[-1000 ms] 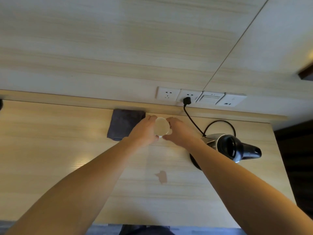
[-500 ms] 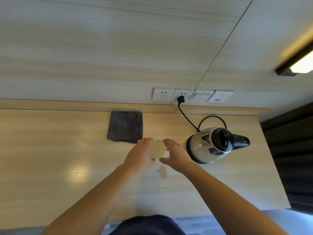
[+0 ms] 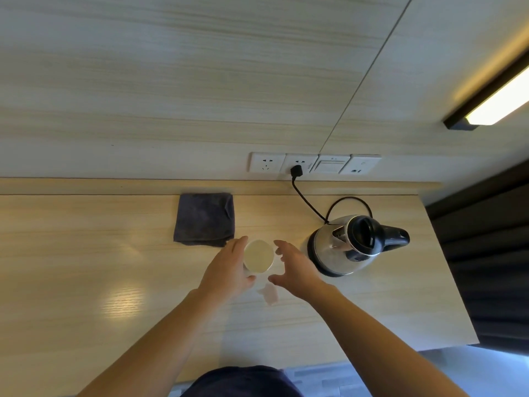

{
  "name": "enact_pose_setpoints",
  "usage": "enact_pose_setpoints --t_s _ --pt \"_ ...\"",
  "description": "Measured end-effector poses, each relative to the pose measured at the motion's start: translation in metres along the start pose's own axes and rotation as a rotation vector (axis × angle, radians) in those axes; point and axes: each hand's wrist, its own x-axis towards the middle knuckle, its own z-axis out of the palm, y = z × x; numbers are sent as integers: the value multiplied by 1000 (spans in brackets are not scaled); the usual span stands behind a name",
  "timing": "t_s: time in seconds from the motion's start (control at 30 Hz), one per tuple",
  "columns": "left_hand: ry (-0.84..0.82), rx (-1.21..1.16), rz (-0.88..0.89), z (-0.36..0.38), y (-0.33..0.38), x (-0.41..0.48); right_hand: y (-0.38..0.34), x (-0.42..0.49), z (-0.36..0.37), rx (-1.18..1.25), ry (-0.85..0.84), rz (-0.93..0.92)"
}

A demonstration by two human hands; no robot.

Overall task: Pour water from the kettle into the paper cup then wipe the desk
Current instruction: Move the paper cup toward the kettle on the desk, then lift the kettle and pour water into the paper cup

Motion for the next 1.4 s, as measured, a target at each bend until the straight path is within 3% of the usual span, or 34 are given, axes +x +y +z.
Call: enact_pose_setpoints --t_s 0.17,0.4,0.6,0.87,1.13,1.4 --pt "89 30 73 -11 31 0 5 -47 -48 -53 132 -51" --pt "48 -102 213 22 118 16 70 -92 -169 -111 369 -62" --pt "80 -291 50 90 169 35 153 -60 -218 -123 179 -30" --pt "299 -523 -161 139 200 39 187 -13 -212 1 -101 -278" --pt "409 -580 -175 150 212 33 195 -14 -196 47 -12 -417" --pt "469 -702 -156 124 202 8 138 -22 -202 13 22 -496"
